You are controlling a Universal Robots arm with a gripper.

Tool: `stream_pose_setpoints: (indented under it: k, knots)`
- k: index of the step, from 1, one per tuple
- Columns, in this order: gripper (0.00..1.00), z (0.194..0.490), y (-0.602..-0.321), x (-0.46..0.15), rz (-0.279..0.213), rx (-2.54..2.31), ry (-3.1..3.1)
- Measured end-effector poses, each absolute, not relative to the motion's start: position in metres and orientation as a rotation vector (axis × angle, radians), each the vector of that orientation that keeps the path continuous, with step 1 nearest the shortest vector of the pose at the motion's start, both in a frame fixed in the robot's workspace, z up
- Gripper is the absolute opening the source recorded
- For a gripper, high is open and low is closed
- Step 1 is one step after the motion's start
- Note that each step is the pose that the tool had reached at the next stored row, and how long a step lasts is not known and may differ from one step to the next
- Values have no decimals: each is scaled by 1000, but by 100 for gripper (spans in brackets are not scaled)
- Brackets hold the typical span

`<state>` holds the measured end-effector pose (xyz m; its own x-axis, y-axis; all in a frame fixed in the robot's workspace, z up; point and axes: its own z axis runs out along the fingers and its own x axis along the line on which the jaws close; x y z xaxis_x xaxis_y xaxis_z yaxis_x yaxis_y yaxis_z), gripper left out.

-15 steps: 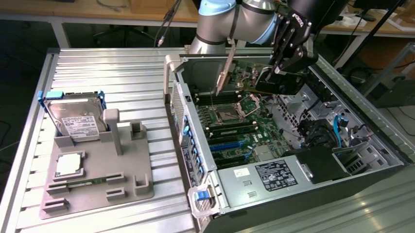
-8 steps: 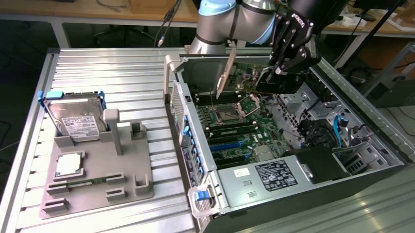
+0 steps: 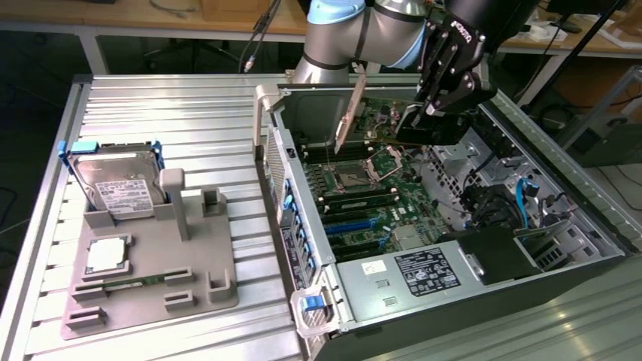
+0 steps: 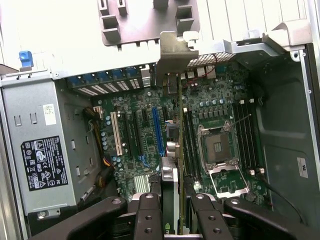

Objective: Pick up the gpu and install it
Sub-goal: 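Insert the gpu into the slot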

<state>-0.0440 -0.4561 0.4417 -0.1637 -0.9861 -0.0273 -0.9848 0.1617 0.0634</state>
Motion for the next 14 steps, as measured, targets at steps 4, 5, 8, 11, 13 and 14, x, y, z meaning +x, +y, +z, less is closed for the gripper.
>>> stream_pose_setpoints:
  k: [4, 5, 8, 11, 13, 14]
  knots:
    - [27, 442, -456, -44, -103, 2018, -2379]
    - [27, 442, -456, -44, -103, 2018, -2379]
    - [27, 442, -456, -44, -103, 2021, -2377]
    - [27, 442, -456, -44, -103, 2036, -2363]
    - [27, 442, -456, -44, -103, 2059, -2343]
    - [27, 442, -456, -44, -102, 2068, -2334]
